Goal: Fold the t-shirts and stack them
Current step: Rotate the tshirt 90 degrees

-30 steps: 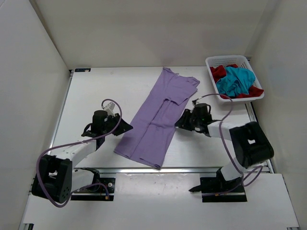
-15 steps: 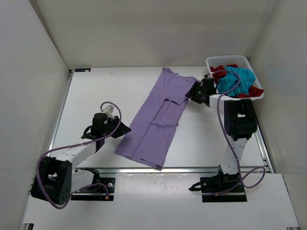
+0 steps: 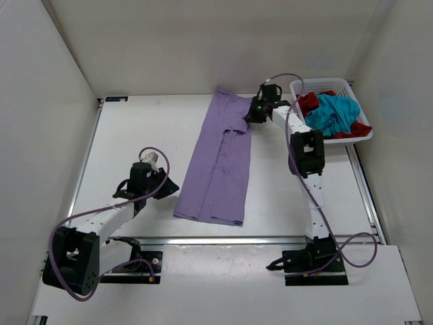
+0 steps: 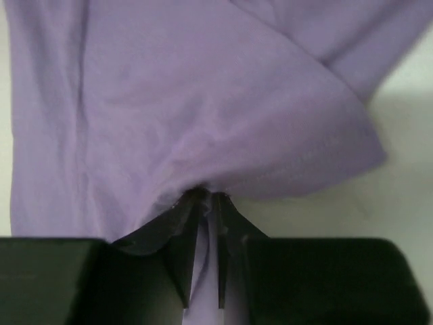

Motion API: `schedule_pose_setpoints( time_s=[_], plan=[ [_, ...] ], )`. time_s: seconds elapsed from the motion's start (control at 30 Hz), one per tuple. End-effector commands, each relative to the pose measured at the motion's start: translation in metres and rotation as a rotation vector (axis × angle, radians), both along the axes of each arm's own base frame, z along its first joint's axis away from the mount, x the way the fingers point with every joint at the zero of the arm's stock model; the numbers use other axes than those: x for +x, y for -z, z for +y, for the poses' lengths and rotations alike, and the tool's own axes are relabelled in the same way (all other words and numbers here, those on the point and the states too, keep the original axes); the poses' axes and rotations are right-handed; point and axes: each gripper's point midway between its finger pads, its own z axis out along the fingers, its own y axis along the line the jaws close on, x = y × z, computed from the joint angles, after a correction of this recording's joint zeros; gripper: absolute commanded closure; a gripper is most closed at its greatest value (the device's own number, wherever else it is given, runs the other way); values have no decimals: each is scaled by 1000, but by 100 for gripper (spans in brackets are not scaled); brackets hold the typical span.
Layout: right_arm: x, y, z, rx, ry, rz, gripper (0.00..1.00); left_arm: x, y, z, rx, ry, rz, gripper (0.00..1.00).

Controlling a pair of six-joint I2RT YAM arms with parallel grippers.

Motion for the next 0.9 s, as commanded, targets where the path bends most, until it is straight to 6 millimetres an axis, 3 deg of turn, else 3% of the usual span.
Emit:
schedule_pose_setpoints(
  time_s=[0.0, 0.03, 0.07, 0.1, 0.13, 0.2, 0.23, 0.27, 0.33, 0.37, 0.5, 0.53, 0.57, 0.63, 0.67, 0.7, 0.73, 0.77, 0.8, 0.83, 0.87],
  plan=[
    [-7, -8, 28, -101, -156, 64, 76, -13, 10, 19, 108, -24, 22, 67],
    [11, -46, 30, -124, -162, -38, 73, -14, 12, 22, 136, -26, 22, 66],
    [8, -51, 13, -155, -150, -15, 68, -20, 18, 27, 158, -34, 41, 65],
    [4, -75, 9, -144, -142, -34, 66, -25, 21, 28, 171, -29, 49, 63],
    [-5, -73, 2, -130, -160, -1, 64, -28, 25, 32, 183, -42, 61, 60],
    [-19, -109, -5, -166, -184, -24, 62, -39, 36, 36, 186, -43, 86, 58],
    [-23, -115, -7, -201, -189, -34, 61, -41, 37, 37, 187, -44, 92, 56],
    [-33, -128, -4, -208, -213, -47, 60, -46, 42, 34, 186, -31, 107, 55],
    [-50, -180, 3, -196, -233, -137, 58, -47, 43, 32, 205, -20, 114, 54],
    [-58, -179, 7, -196, -245, -129, 59, -50, 45, 29, 210, 1, 122, 55],
    [-105, -217, 11, -131, -259, -240, 56, -63, 58, 13, 159, 75, 178, 63],
    [-121, -243, 13, -109, -255, -305, 55, -70, 62, 9, 132, 95, 195, 69],
    [-128, -214, 12, -95, -243, -268, 52, -73, 61, 2, 100, 127, 193, 78],
    [-162, -220, 11, -57, -247, -307, 51, -79, 62, -1, 99, 140, 186, 89],
    [-178, -188, 9, -47, -251, -245, 51, -82, 63, -2, 102, 139, 188, 94],
    [-194, -171, 4, -37, -240, -231, 51, -86, 57, -11, 74, 164, 169, 95],
    [-205, -175, 4, -23, -244, -257, 52, -91, 53, -18, 56, 195, 154, 95],
    [-227, -142, 2, -14, -253, -186, 52, -95, 53, -21, 43, 192, 163, 96],
    [-247, -124, 2, 3, -259, -154, 52, -100, 48, -29, 20, 213, 155, 96],
    [-260, -126, 6, 9, -279, -169, 52, -102, 40, -38, -2, 240, 130, 97],
    [-276, -103, 3, 8, -285, -116, 52, -106, 38, -43, -23, 250, 136, 97]
  ],
)
